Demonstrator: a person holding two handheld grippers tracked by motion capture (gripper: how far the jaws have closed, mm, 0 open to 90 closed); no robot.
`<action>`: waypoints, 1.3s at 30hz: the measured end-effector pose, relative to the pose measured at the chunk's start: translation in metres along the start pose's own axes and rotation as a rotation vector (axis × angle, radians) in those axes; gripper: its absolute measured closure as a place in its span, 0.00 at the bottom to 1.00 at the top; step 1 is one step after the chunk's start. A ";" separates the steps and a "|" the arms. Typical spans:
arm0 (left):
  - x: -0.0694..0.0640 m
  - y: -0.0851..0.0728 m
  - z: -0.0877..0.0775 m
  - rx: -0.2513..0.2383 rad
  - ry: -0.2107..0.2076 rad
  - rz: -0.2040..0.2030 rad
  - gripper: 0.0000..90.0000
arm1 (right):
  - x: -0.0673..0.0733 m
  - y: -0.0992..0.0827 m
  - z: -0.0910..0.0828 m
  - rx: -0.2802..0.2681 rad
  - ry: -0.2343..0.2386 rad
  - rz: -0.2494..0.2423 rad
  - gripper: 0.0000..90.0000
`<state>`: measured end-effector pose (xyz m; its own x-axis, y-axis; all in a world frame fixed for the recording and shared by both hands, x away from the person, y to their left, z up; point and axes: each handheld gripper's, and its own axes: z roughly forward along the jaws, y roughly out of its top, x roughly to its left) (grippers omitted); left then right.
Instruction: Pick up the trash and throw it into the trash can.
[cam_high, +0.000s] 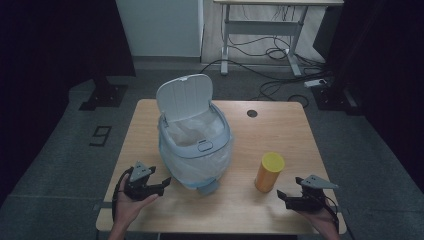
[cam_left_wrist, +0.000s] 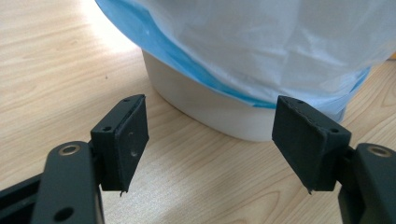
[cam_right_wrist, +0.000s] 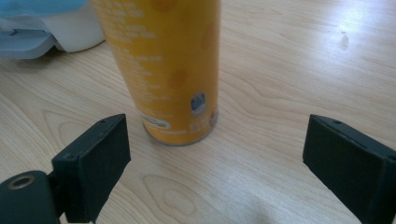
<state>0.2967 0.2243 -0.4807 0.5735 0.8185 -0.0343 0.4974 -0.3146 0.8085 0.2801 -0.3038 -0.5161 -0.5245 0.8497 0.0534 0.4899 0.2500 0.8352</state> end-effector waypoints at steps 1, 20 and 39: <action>0.000 -0.001 0.001 0.003 0.000 -0.001 0.30 | 0.001 0.001 0.000 -0.001 0.001 -0.001 0.06; 0.000 -0.004 0.005 0.010 -0.009 -0.008 0.30 | 0.022 0.026 0.037 -0.002 0.026 -0.028 0.00; 0.004 -0.008 0.006 0.014 -0.002 -0.020 0.30 | 0.023 0.023 0.054 -0.034 -0.004 -0.038 0.26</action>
<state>0.2992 0.2272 -0.4904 0.5646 0.8238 -0.0516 0.5180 -0.3050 0.7991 0.3174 -0.2535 -0.5255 -0.5392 0.8419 0.0193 0.4458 0.2660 0.8547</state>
